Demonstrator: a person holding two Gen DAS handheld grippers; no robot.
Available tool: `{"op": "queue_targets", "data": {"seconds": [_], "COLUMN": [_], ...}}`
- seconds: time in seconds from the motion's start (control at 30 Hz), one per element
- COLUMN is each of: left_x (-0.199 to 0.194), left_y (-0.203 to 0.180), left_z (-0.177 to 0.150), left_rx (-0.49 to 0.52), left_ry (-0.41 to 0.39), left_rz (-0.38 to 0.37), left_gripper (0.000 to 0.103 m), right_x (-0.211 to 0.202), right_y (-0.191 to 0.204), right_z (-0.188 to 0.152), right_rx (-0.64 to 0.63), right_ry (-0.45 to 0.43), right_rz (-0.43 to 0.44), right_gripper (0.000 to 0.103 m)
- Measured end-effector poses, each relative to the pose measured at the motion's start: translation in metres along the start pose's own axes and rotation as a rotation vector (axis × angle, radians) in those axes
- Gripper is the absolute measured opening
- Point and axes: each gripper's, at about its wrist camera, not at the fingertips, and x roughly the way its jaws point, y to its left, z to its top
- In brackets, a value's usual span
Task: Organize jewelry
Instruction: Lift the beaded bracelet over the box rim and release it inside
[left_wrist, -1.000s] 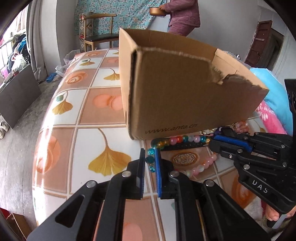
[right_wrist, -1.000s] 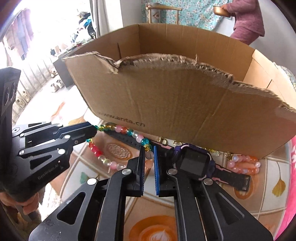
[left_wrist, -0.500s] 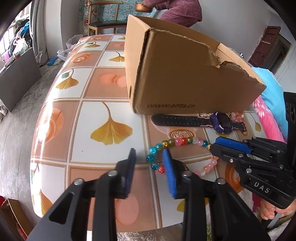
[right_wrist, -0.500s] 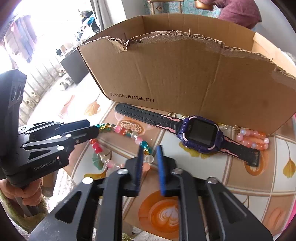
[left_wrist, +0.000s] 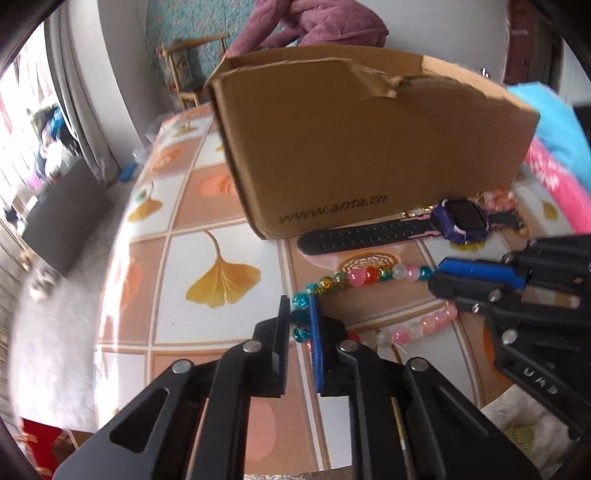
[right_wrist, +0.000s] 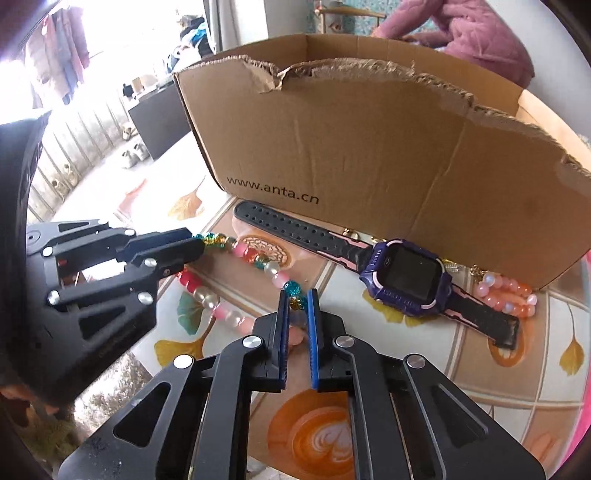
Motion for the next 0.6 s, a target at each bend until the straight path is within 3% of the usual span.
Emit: {"op": "queue_targets", "data": {"seconds": [0.17, 0.3, 0.47, 0.6], "left_x": [-0.028, -0.071, -0.123, -0.138], "left_y": [0.001, 0.006, 0.016, 0.025], "left_z": [0.002, 0.018, 0.055, 0.100], "left_rx": [-0.020, -0.001, 0.042, 0.087], "left_ry": [-0.035, -0.144, -0.294, -0.352], "left_rz": [-0.021, -0.003, 0.016, 0.012], "left_gripper": [0.009, 0.009, 0.009, 0.009], "right_x": [-0.036, -0.074, -0.126, -0.137], "right_y": [-0.003, -0.007, -0.012, -0.028], "right_z": [-0.006, 0.011, 0.050, 0.090], "right_rx": [-0.016, -0.047, -0.109, -0.135], "right_ry": [-0.086, -0.186, -0.335, -0.362], "right_rz": [-0.022, -0.027, -0.014, 0.001], "right_gripper": [0.007, 0.007, 0.007, 0.007]}}
